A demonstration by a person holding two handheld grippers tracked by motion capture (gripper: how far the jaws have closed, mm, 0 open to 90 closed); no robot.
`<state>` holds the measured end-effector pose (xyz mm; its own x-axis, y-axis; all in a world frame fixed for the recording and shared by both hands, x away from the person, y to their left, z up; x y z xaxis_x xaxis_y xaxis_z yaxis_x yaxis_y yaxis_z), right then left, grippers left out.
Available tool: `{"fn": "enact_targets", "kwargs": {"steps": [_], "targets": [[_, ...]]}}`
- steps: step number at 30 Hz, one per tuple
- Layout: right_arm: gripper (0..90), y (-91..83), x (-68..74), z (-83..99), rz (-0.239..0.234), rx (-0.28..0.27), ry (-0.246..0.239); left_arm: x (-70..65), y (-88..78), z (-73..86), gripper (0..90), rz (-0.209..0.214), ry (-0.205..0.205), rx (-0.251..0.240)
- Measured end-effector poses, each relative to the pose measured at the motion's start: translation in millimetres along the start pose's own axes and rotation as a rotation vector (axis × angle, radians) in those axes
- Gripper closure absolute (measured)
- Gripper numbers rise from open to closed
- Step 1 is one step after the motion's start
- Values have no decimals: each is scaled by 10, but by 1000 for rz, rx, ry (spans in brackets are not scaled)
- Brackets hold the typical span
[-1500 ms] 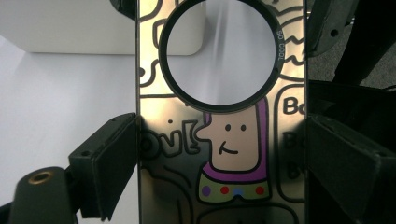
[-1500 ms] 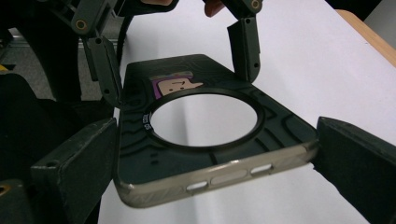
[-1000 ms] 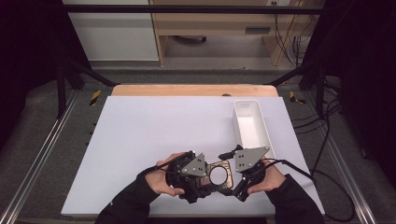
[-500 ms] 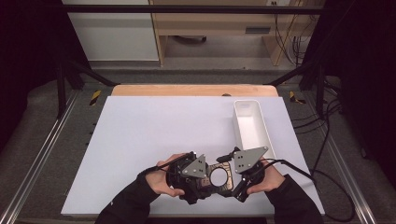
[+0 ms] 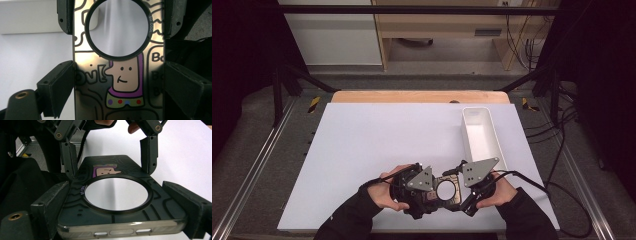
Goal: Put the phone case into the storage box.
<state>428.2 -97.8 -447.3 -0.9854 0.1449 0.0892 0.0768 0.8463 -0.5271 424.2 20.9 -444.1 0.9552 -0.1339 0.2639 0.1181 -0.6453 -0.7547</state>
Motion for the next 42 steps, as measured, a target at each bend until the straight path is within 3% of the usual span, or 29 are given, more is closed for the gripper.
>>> {"fn": "enact_targets", "kwargs": {"steps": [23,38,42], "targets": [[117,-10,-4,-13,-15,-10,8,16,-6,8,113,14,-21,-19],[121,-54,-36,-26,-5,-4,19,98,-128,61,59,-25,-72,-53],[121,-77,-48,-29,10,5,16,97,-175,124,46,-13,-92,-65]]}}
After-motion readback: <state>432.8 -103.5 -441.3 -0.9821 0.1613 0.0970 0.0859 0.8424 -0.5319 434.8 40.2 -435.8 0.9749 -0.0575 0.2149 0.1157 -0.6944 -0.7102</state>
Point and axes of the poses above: each handheld gripper's, and its own axes: y roughly forward along the jaws, z roughly out of its underside, x roughly to its left, the point moved 7 cm from there along y, roughly forward along the jaws, and after that the axes turned 12 degrees about y, right-handed, at the moved point
